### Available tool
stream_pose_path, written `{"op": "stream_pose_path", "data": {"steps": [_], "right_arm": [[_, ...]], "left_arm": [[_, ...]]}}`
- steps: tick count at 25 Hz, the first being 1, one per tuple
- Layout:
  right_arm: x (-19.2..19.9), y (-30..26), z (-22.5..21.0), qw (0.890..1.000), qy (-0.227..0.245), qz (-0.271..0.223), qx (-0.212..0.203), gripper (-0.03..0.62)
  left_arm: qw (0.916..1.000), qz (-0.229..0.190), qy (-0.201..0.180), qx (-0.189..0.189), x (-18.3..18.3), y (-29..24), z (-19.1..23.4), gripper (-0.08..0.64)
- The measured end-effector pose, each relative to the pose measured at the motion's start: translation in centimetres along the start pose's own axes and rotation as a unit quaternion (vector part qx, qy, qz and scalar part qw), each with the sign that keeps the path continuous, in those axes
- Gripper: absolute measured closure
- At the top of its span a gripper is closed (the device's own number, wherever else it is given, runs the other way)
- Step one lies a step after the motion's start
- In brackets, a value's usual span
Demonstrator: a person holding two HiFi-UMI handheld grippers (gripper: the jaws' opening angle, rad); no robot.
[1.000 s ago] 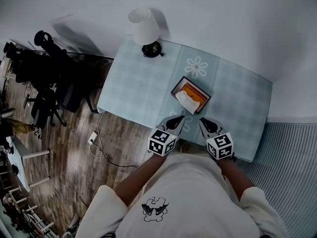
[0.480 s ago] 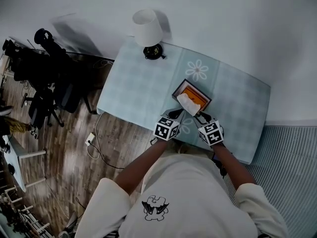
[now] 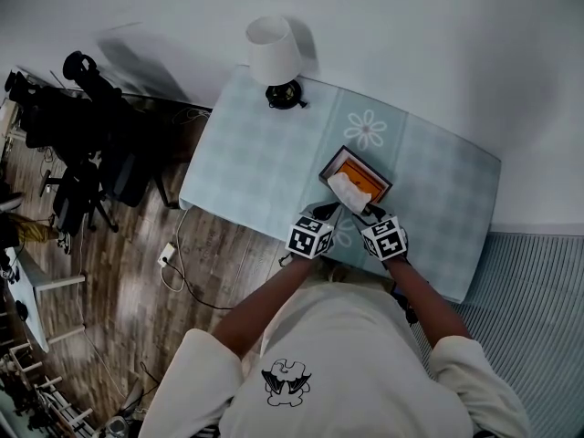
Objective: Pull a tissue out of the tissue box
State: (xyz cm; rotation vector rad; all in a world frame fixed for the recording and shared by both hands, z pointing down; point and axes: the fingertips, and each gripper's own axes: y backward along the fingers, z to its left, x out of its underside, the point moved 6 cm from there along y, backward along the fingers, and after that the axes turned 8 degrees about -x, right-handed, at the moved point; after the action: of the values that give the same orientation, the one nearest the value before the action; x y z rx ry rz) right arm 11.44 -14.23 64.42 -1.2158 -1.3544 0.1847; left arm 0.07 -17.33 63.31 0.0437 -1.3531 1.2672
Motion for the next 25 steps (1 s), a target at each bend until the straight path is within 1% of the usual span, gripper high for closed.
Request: {"op": "stream_pose_path", "data": {"steps": [4,5,6,7,10,15,25], "right_arm": [[0.4,-1.5,-0.4,0.999,0.011,0.03,0.022,0.394],[0.5,-1.7,-0.6,0.999,0.013,0.034,0.029,0.422],[0.6,-1.7,-0.8,0.999,0.018,0.034,0.037,0.529],[0.5,-1.6,-1.0,0.998,0.023,0.033,0.046,0.573],[0.0,-0.8,-1.0,0.998,0.03,0.026,0.058,0.578],[0.2,-0.4,-0.8,0.999,0.015,0.011,0.048,0.578],[-0.5,2.6,-0.1,0.999,-0.007,-0.026,0.045,0.578]], "left_arm": [[1.0,0.002,0.003,0.001,0.2,-0.4,0.2,0.554],[1.0,0.002,0.005,0.001,0.2,-0.5,0.2,0.554],[1.0,0.003,0.006,0.001,0.2,-0.5,0.2,0.554],[1.0,0.003,0.007,0.002,0.2,-0.5,0.2,0.554],[1.0,0.002,0.008,0.002,0.0,-0.4,0.2,0.554],[0.9999,0.0,0.016,0.001,0.2,-0.4,0.4,0.554],[0.9999,-0.006,0.012,0.003,-0.1,0.2,0.6,0.554]]}}
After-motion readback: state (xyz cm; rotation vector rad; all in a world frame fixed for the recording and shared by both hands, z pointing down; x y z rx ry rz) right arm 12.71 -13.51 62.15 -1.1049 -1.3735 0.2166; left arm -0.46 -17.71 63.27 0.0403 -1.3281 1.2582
